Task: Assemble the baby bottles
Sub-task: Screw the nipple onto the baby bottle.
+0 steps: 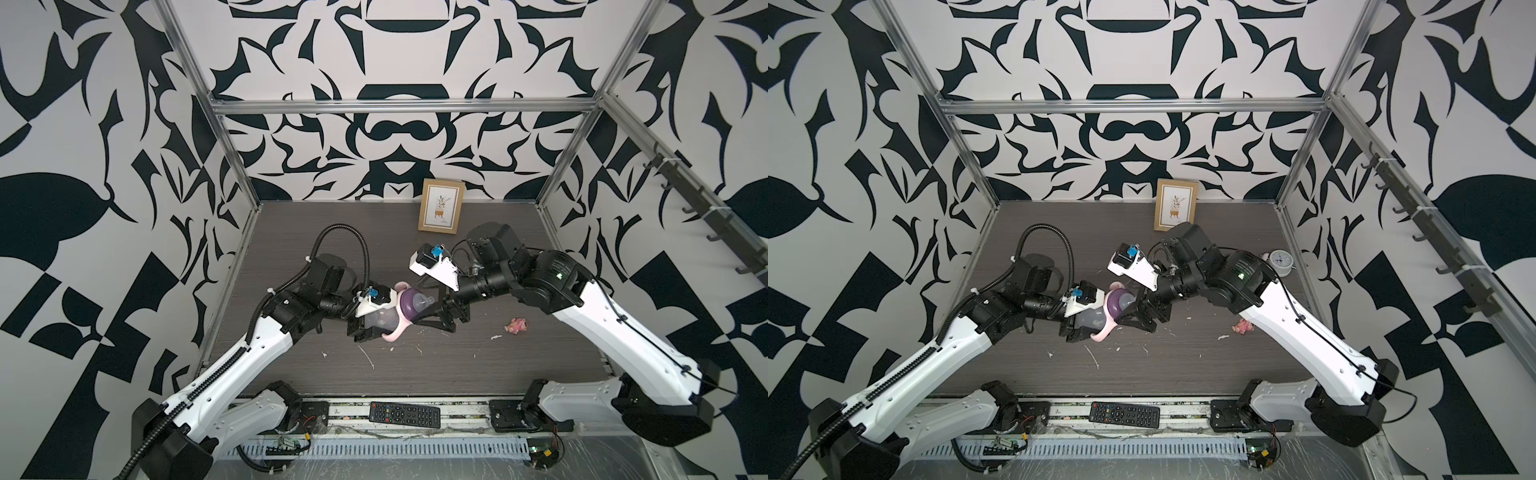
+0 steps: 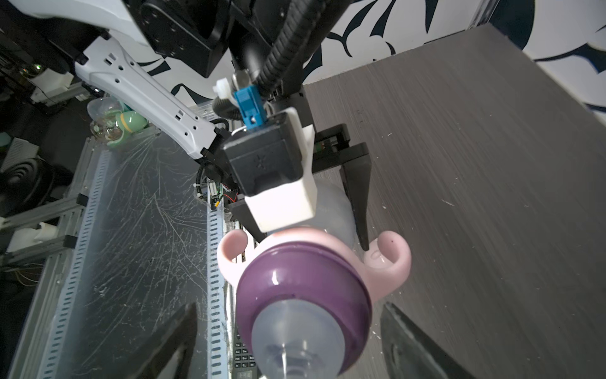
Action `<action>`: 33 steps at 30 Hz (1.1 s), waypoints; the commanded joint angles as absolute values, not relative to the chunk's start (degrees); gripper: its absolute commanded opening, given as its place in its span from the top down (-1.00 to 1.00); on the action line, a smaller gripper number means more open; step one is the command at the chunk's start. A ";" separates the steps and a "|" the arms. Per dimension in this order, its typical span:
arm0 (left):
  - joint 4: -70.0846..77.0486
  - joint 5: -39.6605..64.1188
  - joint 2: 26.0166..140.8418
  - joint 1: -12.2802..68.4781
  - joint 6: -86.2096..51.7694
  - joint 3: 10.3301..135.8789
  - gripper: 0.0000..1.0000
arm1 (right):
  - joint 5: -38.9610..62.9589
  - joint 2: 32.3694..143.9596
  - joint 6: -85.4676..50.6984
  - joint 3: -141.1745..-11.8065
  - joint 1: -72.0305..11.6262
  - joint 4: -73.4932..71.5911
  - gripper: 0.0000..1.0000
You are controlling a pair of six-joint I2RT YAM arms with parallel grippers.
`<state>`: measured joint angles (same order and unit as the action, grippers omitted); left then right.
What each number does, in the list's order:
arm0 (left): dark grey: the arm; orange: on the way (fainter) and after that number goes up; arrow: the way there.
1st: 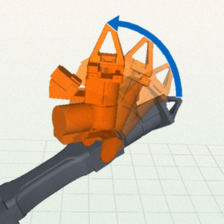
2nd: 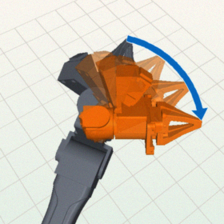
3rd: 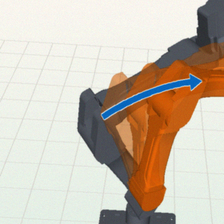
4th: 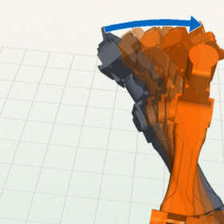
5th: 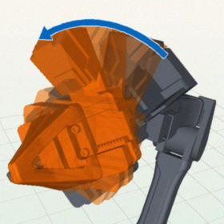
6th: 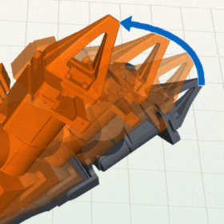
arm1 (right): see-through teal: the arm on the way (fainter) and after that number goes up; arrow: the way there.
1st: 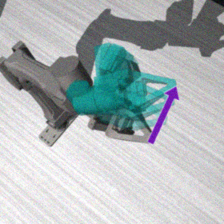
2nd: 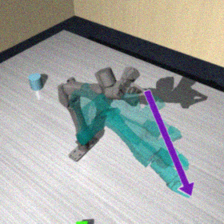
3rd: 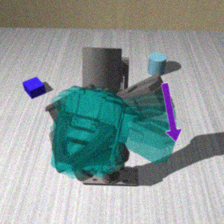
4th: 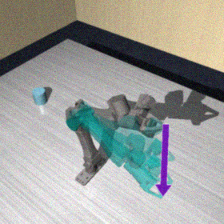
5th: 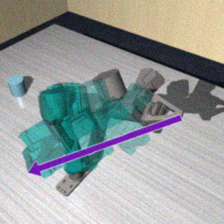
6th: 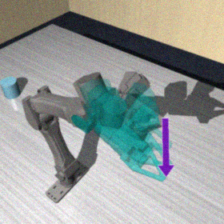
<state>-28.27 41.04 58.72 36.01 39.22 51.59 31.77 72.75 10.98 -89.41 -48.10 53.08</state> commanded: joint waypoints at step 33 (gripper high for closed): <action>-29.48 42.54 59.58 35.82 39.37 55.02 1.00 | 29.01 74.94 9.26 -88.07 -48.50 50.89 -0.68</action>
<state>-28.99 41.15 59.48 36.01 38.96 52.60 29.87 75.00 10.17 -88.40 -48.16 52.51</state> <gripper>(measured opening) 0.801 0.850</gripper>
